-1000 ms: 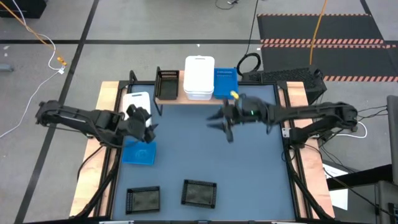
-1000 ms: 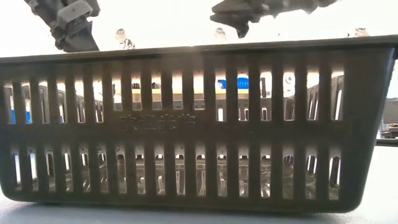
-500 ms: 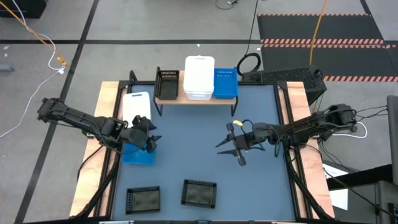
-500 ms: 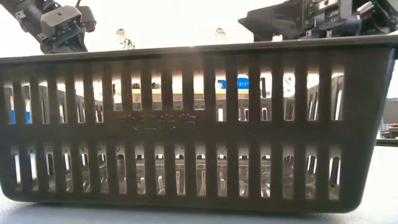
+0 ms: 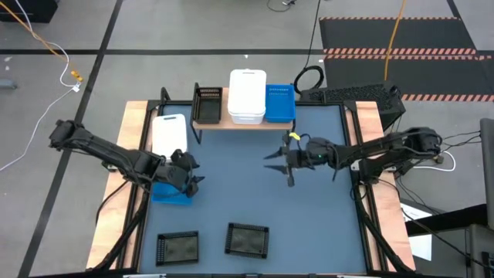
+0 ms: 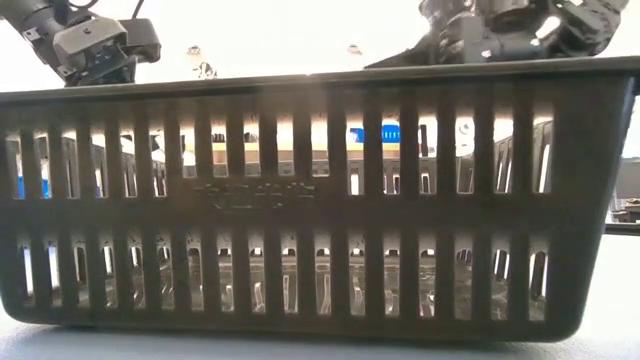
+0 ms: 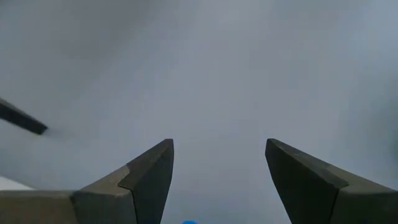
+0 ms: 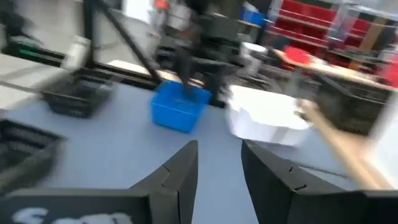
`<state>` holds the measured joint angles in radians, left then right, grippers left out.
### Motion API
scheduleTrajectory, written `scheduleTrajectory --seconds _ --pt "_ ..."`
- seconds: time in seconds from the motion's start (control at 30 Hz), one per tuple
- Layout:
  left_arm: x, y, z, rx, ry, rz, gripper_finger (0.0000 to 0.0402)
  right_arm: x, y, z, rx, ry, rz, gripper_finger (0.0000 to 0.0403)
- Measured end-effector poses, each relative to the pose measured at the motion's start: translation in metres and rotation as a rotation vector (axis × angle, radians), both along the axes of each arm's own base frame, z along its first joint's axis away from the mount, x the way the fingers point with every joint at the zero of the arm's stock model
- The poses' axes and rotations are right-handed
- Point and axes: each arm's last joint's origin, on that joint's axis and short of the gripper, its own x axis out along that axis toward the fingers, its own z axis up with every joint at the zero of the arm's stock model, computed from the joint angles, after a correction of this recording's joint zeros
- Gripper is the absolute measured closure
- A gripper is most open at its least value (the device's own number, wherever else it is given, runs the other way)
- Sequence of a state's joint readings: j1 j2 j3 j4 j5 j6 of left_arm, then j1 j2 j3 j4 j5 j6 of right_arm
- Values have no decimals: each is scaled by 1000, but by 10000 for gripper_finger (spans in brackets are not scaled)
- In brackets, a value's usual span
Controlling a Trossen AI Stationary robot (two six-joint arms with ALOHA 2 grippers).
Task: Stack baskets on shelf by color
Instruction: Stack the right black bin on top of the other black bin on the shelf
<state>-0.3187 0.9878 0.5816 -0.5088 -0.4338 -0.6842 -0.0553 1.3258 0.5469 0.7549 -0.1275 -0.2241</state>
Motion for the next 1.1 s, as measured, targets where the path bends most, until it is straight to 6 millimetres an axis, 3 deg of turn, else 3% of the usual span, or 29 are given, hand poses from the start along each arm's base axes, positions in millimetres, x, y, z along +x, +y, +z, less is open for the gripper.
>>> scheduleTrajectory --seconds 0.27,0.53,0.9,1.1 --pt "8 -5 -12 -12 49 24 144 16 -6 6 -22 -13 -14 287" --pt "8 -5 -13 -49 40 64 144 53 -5 -5 -20 73 0 286" --pt "1 -22 -13 -112 31 51 144 114 22 -15 -115 221 -6 286" --pt "-14 -27 -15 -102 158 60 144 136 35 -2 -152 204 -34 286"
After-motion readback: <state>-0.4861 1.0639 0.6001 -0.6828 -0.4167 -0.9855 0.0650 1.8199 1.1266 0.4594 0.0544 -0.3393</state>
